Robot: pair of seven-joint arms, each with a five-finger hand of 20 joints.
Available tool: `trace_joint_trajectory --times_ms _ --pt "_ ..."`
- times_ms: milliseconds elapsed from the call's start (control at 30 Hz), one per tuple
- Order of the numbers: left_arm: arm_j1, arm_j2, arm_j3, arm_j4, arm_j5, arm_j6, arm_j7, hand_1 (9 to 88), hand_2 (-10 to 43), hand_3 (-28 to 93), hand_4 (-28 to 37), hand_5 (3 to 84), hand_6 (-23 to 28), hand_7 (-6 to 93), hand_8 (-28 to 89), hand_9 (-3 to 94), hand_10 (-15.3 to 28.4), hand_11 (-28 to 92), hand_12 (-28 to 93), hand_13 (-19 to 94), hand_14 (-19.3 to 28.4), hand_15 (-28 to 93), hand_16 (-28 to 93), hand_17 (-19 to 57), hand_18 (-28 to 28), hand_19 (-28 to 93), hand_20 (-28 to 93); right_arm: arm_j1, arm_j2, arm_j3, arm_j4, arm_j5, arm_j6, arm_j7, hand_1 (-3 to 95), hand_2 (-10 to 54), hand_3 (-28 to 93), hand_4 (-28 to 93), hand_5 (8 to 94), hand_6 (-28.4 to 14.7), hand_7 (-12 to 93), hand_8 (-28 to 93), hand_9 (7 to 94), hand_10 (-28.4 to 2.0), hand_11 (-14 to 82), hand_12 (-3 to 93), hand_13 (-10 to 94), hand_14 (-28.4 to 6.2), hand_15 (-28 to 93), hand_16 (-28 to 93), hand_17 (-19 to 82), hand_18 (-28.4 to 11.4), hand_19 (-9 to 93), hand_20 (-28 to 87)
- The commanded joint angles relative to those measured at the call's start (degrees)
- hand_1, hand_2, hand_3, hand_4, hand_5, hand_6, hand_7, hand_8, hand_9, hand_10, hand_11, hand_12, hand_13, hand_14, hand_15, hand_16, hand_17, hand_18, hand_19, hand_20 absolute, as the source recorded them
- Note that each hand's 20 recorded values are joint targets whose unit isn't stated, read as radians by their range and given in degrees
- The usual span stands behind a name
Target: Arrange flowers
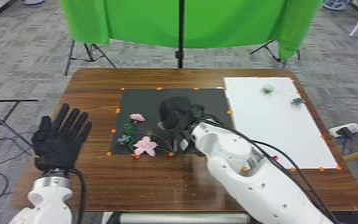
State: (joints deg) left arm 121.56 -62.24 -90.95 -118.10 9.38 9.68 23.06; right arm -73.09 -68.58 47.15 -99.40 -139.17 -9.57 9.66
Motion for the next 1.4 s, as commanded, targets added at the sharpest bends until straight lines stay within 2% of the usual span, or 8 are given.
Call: trace_joint_trajectory --times_ms 33,567,600,667,767,933,1133,1400 --pt "0.31 0.16 0.03 0.08 1.11 0.78 -2.34 23.9 11.9 76 -28.3 34.9 7.3 9.4 -11 30.2 12.5 13 7 24 12.3 20 -4 -7.0 12.1 25 9 -0.48 1.40 -0.02 -0.71 -2.44 -3.22 -0.03 56.8 -9.5 76 -28 75.0 0.9 26 -2 82.9 -10.7 7.2 36.9 66 -7.6 37 38 29 -22.3 85 44" --pt "-0.14 0.16 -0.14 0.59 1.23 1.01 -3.32 23.9 12.2 75 -28.3 34.9 7.4 8.9 -10 29.8 12.2 13 7 24 12.1 20 -4 -7.1 12.1 26 8 -3.11 1.93 -0.06 -0.32 -7.13 -2.38 0.35 57.2 -9.5 77 -28 70.9 0.9 23 -3 80.6 -10.5 7.3 36.3 65 -7.5 38 38 29 -22.5 86 45" --pt "-0.10 0.12 -0.24 0.45 1.14 1.47 -3.25 23.9 12.2 75 -28.3 34.9 7.5 8.9 -10 29.8 12.2 13 7 24 12.2 20 -4 -7.1 12.1 26 8 -3.09 2.16 -0.05 -0.42 -7.02 -2.30 0.41 57.1 -9.5 77 -28 70.4 1.0 22 -3 80.5 -10.5 7.3 36.2 65 -7.5 38 38 29 -22.5 86 45" --pt "-0.01 0.03 -0.37 -0.60 1.43 5.45 -3.71 24.4 11.7 76 -28.3 35.0 7.6 9.0 -10 30.0 12.6 14 8 24 12.2 20 -4 -7.2 12.2 26 9 -3.02 2.35 0.14 -0.42 -6.06 -1.81 0.28 57.5 -9.5 77 -28 70.4 1.0 22 -4 80.0 -10.5 7.2 35.9 64 -7.5 39 37 29 -22.5 86 45" --pt "0.15 0.04 -0.32 -0.31 -0.62 3.25 -2.36 26.4 10.9 76 -28.3 36.0 8.0 9.7 -10 30.6 13.0 15 8 24 12.7 20 -4 -7.3 12.3 26 9 -3.20 2.76 0.45 -0.92 -5.95 -1.58 0.49 58.1 -9.5 76 -28 70.4 1.2 21 -4 79.8 -10.5 7.1 35.2 64 -7.5 39 37 28 -22.5 85 45" --pt "0.28 -0.02 -0.15 -0.09 -0.38 2.29 -1.48 26.2 10.5 76 -28.3 36.3 8.2 9.8 -10 30.8 13.3 15 7 23 13.0 21 -4 -7.5 12.4 27 8 -3.66 3.40 1.18 -2.13 -4.56 0.08 1.16 58.0 -9.5 77 -28 67.4 1.8 20 -14 77.2 -10.6 10.1 31.4 64 -7.2 39 37 28 -22.6 84 46" --pt "0.80 -0.22 -0.15 -0.34 -0.43 3.20 -1.29 26.0 10.1 76 -28.3 36.4 8.3 9.7 -10 30.8 13.4 15 7 23 13.3 21 -5 -7.6 12.4 27 8 -5.13 5.34 2.54 -5.54 -3.20 0.03 1.89 56.1 -9.5 78 -28 64.0 1.3 19 -14 74.4 -11.2 14.7 27.7 64 -7.1 40 37 28 -22.7 84 46" --pt "1.89 -0.39 -0.44 -0.85 -1.04 2.28 0.14 26.1 10.0 77 -28.3 36.7 8.5 10.0 -10 30.9 13.9 15 7 23 13.9 22 -4 -8.0 12.5 27 8 -7.69 9.82 11.03 -8.49 -1.28 2.99 6.31 47.5 -9.5 83 -28 61.2 0.5 18 -14 68.8 -13.4 21.7 18.8 61 -9.9 47 29 27 -22.9 84 45"
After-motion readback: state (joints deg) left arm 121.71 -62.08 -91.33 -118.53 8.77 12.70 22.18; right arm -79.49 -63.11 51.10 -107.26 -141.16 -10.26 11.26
